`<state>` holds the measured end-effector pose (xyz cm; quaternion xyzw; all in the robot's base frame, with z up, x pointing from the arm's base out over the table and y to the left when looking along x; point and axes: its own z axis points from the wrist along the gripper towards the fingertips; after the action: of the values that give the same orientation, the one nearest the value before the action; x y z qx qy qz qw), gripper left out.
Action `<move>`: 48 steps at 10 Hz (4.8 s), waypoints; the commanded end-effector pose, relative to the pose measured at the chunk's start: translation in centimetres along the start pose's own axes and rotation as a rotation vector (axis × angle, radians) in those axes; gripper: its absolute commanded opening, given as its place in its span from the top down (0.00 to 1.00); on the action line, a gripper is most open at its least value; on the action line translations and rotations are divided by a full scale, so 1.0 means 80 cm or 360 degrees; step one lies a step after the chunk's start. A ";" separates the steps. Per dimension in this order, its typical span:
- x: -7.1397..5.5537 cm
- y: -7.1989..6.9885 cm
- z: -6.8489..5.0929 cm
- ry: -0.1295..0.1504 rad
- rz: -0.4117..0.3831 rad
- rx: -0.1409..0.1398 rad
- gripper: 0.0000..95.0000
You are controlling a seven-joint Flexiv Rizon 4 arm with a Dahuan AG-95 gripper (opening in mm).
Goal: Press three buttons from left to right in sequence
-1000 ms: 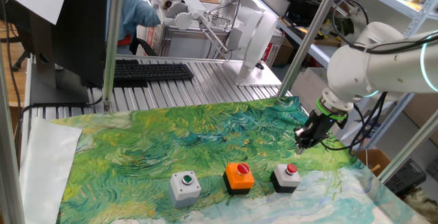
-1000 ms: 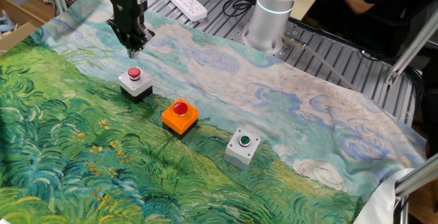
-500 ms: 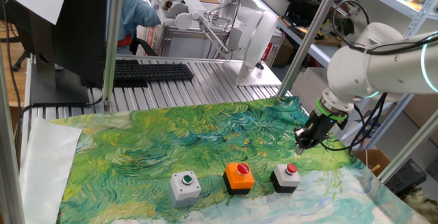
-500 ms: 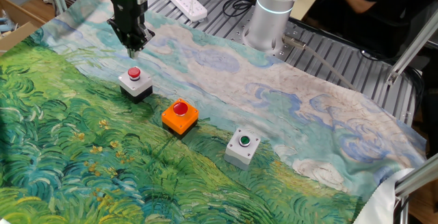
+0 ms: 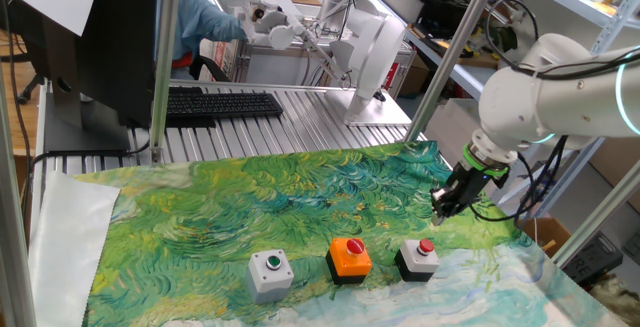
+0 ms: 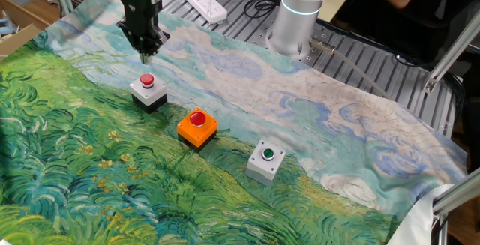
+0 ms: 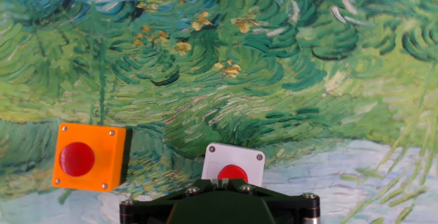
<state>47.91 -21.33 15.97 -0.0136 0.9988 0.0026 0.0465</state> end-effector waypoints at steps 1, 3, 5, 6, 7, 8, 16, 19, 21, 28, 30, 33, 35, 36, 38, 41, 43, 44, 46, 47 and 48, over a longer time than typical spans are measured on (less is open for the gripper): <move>0.001 0.001 -0.001 0.0009 0.0064 0.0016 1.00; 0.001 0.001 -0.001 0.0024 0.0076 -0.0009 1.00; 0.001 0.001 -0.001 0.0024 0.0087 -0.0006 1.00; 0.001 0.001 -0.001 0.0020 0.0102 -0.0007 1.00; 0.001 0.001 -0.001 0.0020 0.0096 -0.0005 1.00; 0.001 0.001 -0.001 0.0020 0.0078 -0.0005 1.00; 0.001 0.001 -0.001 0.0052 -0.0015 0.0008 1.00; 0.001 0.001 -0.001 0.0046 -0.0068 -0.0009 1.00; 0.001 0.001 -0.001 0.0041 -0.0097 -0.0021 1.00; 0.001 0.001 -0.001 0.0052 -0.0195 -0.0015 1.00; 0.001 0.001 -0.001 0.0051 -0.0191 -0.0015 1.00; 0.001 0.001 -0.001 0.0042 -0.0182 -0.0018 1.00; 0.001 0.001 -0.001 0.0042 -0.0194 -0.0025 1.00; 0.001 0.001 -0.001 0.0041 -0.0189 -0.0033 1.00; 0.003 0.005 -0.002 0.0041 -0.0204 -0.0027 1.00; 0.006 0.019 -0.008 0.0049 -0.0219 -0.0018 1.00; 0.010 0.039 -0.011 0.0049 -0.0206 -0.0018 1.00; 0.012 0.055 -0.012 0.0049 -0.0184 -0.0015 1.00; 0.018 0.092 -0.016 0.0048 -0.0150 -0.0012 1.00; 0.021 0.106 -0.018 0.0049 -0.0145 -0.0012 1.00; 0.022 0.122 -0.019 0.0049 -0.0124 -0.0009 1.00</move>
<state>45.52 -11.47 17.53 -0.0536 0.9980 0.0033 0.0321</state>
